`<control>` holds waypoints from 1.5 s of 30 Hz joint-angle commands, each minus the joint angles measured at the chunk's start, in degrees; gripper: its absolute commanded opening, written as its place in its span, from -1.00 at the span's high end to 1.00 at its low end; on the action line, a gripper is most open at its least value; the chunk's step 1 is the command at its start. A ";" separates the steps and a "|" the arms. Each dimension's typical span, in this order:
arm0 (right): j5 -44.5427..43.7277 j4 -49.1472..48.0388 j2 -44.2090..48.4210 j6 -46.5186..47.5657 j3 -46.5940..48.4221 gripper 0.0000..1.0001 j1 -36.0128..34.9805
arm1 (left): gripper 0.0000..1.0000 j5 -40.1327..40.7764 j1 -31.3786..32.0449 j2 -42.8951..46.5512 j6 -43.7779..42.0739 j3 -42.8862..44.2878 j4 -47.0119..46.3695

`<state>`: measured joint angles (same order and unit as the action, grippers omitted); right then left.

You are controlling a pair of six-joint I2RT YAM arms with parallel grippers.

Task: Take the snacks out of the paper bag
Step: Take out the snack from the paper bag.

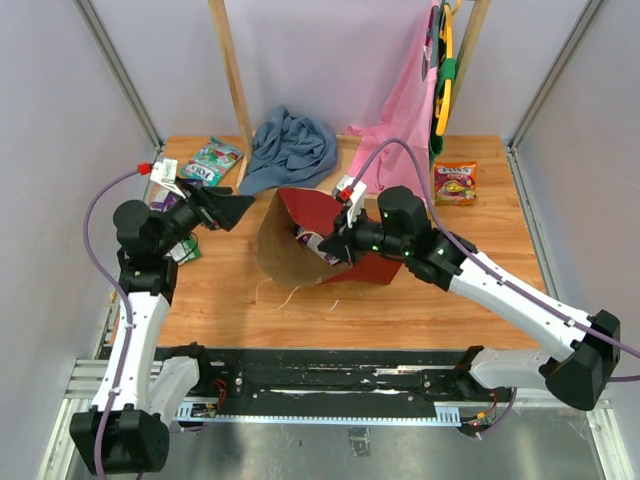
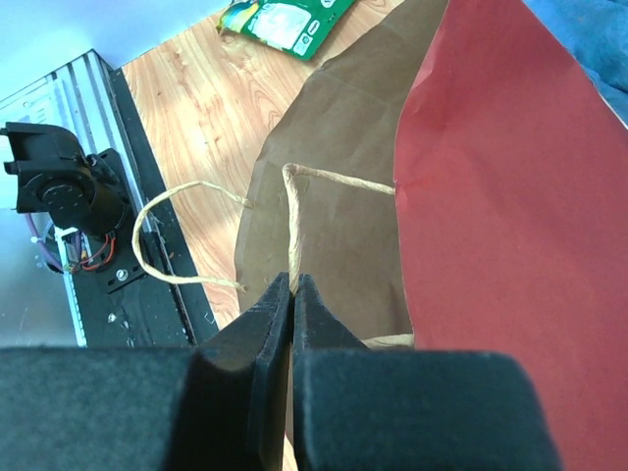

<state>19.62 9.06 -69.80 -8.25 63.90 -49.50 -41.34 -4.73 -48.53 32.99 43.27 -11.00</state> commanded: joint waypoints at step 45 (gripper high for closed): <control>14.79 -6.98 -2.76 -12.18 7.29 0.99 4.38 | 0.52 1.83 20.44 29.42 11.15 -27.69 -5.46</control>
<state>34.94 5.21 -72.14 -19.29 68.95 -44.69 -46.96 10.35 -19.25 45.08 17.12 -17.76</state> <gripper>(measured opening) 0.022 0.256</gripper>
